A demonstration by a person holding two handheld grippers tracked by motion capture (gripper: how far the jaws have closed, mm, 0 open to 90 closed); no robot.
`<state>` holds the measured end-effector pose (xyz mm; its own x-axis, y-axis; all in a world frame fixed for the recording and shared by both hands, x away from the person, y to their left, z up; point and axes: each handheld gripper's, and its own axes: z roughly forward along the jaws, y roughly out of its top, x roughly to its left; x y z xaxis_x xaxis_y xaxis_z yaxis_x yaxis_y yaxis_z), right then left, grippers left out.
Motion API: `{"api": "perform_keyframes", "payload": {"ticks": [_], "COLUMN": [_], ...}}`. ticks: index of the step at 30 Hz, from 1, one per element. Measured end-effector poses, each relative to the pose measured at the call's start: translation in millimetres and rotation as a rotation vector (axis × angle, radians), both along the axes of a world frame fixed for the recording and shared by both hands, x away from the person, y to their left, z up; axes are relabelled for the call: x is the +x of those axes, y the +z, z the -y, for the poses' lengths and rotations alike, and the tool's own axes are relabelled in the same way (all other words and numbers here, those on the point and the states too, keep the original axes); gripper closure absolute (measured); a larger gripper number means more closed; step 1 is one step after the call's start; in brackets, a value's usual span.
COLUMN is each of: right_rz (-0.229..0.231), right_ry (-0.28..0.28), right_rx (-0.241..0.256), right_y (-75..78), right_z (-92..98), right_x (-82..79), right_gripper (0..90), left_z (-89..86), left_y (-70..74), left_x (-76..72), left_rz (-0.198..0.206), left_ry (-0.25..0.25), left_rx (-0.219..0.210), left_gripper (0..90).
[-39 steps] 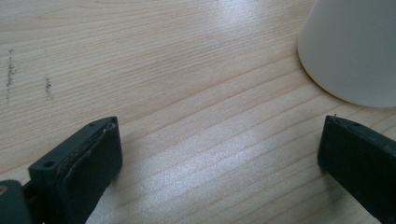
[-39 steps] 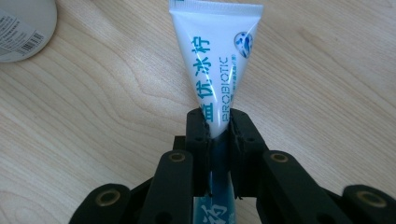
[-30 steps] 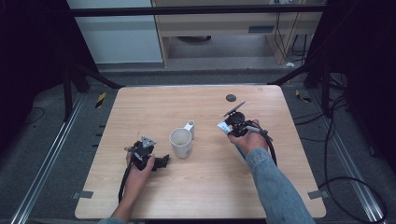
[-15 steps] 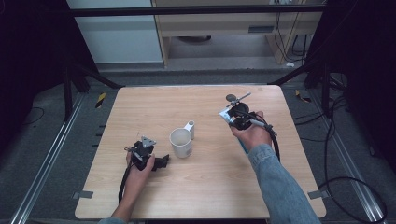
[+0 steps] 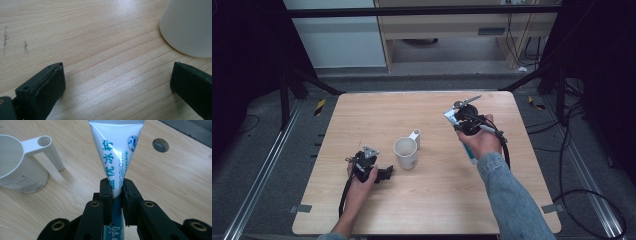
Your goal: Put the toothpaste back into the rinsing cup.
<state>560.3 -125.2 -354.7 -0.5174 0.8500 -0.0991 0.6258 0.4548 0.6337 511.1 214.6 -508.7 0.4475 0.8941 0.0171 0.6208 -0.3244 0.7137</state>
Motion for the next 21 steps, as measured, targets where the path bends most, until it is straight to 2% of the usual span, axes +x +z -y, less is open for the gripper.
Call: {"api": "perform_keyframes", "payload": {"ticks": [7,16,21], "right_rz": [0.056,0.086,0.126], "right_ry": [0.003,0.023,0.029], "right_rx": [0.032,0.049,0.067], "right_y": [7.7,16.9,25.2], "right_z": [-4.3,-12.2,-18.1], "right_x": [-2.0,-4.6,-5.7], "right_gripper": [79.8,79.9,79.9], "left_z": [0.0,0.0,-0.1], "left_y": [0.0,0.0,0.1], "left_x": [0.0,0.0,0.0], "left_rz": [0.000,0.000,0.000], "left_ry": [0.000,0.000,-0.001], "left_rx": [0.000,0.000,0.000], "left_gripper": [0.0,0.0,0.0]}}
